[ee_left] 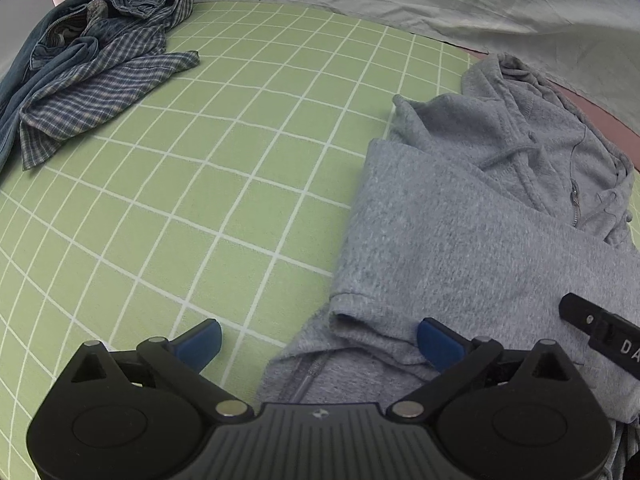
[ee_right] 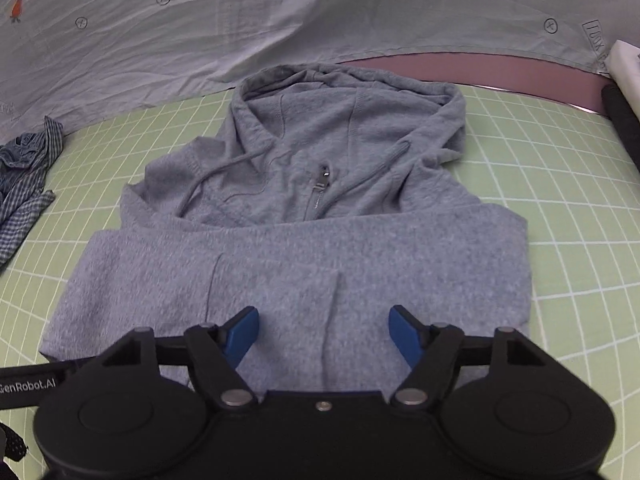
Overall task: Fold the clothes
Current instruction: 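Smooth the folded hoodie flat with both grippers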
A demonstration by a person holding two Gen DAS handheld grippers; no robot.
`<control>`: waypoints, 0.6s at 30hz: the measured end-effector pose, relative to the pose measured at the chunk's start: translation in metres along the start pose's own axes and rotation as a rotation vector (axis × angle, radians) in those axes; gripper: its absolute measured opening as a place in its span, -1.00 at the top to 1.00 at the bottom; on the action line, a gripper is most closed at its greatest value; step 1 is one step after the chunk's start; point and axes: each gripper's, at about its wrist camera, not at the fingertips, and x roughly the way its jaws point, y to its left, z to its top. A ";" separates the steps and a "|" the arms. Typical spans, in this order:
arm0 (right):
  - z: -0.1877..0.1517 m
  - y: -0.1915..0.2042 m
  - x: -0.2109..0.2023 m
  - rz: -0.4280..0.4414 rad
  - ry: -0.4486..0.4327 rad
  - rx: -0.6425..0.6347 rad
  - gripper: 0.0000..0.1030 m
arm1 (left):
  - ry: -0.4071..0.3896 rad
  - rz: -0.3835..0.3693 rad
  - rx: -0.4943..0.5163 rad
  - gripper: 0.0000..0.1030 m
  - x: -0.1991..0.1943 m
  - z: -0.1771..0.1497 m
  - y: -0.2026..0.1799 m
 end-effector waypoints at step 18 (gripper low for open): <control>-0.001 -0.003 -0.027 0.101 -0.068 -0.106 0.88 | -0.120 -0.017 0.044 -1.00 -0.025 0.017 -0.013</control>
